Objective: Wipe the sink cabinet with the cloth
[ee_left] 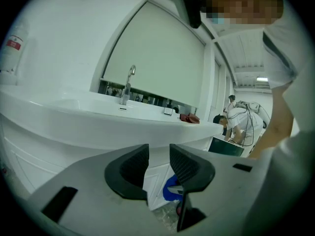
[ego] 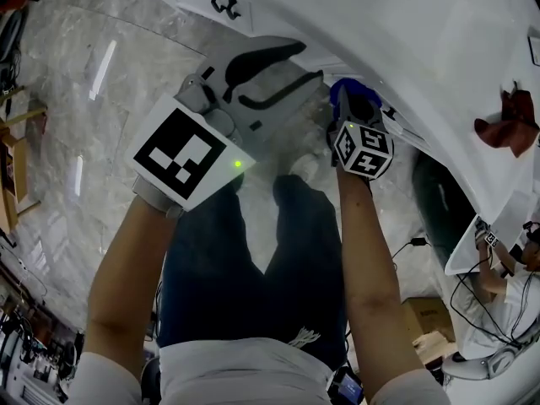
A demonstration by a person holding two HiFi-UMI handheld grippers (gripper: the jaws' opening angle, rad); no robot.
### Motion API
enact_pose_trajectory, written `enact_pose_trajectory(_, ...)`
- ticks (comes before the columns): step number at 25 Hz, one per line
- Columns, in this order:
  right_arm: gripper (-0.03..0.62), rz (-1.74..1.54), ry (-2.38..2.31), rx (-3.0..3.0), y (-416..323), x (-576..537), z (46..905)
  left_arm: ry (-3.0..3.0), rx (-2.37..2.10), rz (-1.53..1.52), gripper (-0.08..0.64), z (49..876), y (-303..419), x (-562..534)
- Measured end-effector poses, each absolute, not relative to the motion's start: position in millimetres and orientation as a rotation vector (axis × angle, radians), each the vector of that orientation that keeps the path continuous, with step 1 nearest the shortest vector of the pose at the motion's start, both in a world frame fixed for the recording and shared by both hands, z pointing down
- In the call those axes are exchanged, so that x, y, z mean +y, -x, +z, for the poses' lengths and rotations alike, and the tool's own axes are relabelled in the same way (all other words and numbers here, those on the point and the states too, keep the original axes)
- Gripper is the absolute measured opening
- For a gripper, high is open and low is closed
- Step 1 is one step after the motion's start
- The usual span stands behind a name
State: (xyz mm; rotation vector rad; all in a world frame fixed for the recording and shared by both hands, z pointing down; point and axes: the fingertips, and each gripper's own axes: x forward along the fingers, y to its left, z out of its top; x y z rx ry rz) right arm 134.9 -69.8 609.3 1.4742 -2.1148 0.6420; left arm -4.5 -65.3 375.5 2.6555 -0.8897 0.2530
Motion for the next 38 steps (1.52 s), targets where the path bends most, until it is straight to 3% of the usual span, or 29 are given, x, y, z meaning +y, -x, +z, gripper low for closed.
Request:
enact_pose_trajectory(23,0.071,0.807,-1.797,-1.851,-315.2,-16.0,653.0,-2.685,-0.928,0.304,0.118,365.9,-4.7,-74.3)
enact_pose_trajectory(38,0.071,0.700,-1.994,-1.783,-360.9,12.6,580.6,-2.684,-0.898,0.279,0.118,359.0,-6.9,-72.6)
